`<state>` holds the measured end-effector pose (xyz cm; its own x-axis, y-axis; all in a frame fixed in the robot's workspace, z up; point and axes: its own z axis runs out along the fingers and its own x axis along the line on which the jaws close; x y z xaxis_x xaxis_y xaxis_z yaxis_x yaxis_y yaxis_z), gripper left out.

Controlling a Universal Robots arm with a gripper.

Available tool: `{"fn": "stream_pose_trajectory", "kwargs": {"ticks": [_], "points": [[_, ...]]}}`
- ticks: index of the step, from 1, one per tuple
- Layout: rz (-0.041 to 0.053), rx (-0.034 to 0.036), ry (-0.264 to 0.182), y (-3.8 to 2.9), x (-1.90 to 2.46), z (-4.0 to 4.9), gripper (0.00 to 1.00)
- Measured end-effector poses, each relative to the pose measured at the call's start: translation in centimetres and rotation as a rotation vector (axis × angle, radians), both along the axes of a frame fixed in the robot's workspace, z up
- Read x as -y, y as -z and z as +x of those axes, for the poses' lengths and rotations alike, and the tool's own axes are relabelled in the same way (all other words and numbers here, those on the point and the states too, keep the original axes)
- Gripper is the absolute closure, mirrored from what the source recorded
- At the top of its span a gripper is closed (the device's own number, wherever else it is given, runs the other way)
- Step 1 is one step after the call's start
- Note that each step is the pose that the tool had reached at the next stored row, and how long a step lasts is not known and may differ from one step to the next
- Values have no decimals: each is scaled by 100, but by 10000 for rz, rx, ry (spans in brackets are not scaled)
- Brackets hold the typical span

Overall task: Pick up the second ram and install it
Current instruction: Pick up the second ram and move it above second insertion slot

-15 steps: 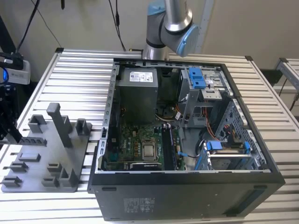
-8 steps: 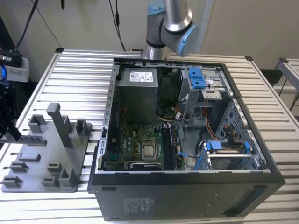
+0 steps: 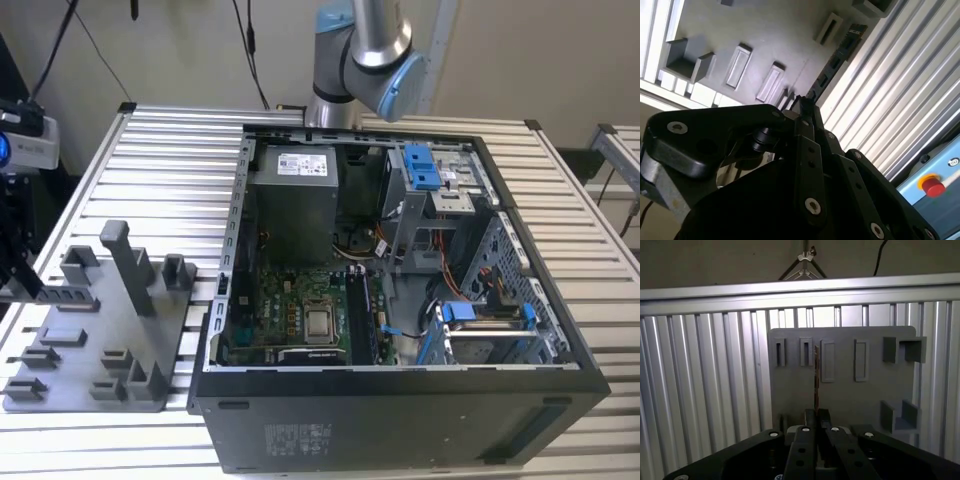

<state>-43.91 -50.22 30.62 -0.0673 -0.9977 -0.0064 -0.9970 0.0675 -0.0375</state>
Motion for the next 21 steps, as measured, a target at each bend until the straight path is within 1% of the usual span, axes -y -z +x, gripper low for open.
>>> {"fn": "stream_pose_trajectory", "kwargs": {"ticks": [21], "points": [[0, 66, -1, -144, -30, -30, 86]]}}
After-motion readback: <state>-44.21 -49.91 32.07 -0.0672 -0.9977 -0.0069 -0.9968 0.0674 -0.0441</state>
